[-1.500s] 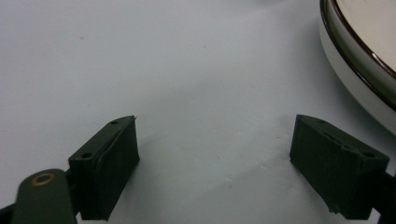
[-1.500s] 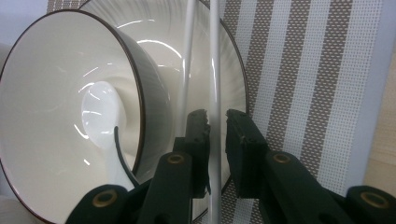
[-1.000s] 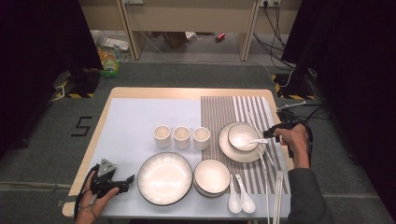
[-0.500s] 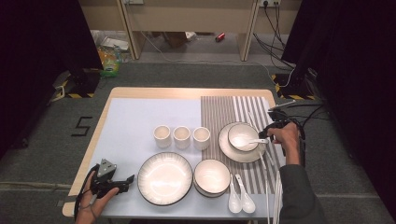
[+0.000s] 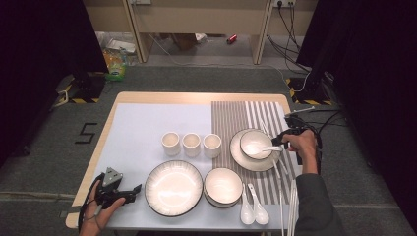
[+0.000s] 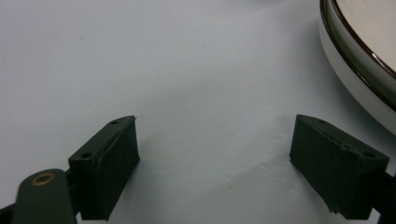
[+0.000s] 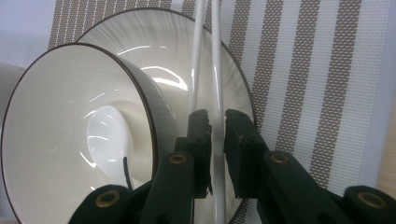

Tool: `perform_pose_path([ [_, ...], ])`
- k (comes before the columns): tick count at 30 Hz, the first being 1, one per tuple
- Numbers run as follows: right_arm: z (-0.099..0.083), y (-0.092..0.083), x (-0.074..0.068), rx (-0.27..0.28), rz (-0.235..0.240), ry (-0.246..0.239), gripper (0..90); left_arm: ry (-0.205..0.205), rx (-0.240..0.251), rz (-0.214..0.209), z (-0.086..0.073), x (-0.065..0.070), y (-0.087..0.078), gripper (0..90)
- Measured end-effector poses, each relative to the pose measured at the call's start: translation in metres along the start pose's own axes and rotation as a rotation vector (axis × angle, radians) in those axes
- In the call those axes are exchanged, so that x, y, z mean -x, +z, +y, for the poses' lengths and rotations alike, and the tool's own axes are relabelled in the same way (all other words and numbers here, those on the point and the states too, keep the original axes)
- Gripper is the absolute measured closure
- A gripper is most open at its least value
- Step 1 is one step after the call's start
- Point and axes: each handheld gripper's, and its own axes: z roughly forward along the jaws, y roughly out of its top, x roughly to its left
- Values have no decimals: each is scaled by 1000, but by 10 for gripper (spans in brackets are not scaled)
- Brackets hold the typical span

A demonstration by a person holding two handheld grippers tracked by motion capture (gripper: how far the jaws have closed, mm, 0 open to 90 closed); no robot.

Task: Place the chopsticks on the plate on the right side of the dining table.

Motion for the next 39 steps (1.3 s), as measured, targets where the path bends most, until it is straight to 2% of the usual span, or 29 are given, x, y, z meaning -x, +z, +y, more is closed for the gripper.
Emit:
perform_pose_path([
  [6, -3, -12, 6, 25, -22, -23, 782, 0, 0, 0, 0, 0, 0, 143],
  [8, -5, -13, 8, 11, -45, -31, 774, 0, 5, 6, 0, 0, 0, 143],
  [10, -7, -12, 10, 6, -68, -69, 767, 0, 0, 0, 0, 0, 0, 143],
  [12, -8, -11, 9, 0, -75, -78, 753, 0, 2, 3, 0, 0, 0, 143],
  [14, -9, -9, 8, -19, -89, -108, 723, -1, 2, 1, 0, 0, 0, 143],
  [19, -11, -4, 6, -44, -98, -121, 647, -1, 4, 3, 0, 0, 0, 143],
  [22, -11, -2, 7, -62, -105, -154, 606, 0, 1, 2, 0, 0, 0, 143],
  [23, -12, -2, 5, -70, -102, -127, 594, 0, 0, 2, 0, 0, 0, 143],
  [29, -12, 1, 4, -81, -88, -131, 578, 0, 0, 0, 0, 0, 0, 143],
  [32, -11, 1, 3, -76, -74, -116, 572, 0, 0, 0, 0, 0, 0, 143],
  [34, -10, 1, 4, -76, -74, -128, 563, 0, 0, 0, 0, 0, 0, 143],
  [39, -9, 3, 3, -79, -68, -102, 551, 0, 0, 0, 0, 0, 0, 143],
])
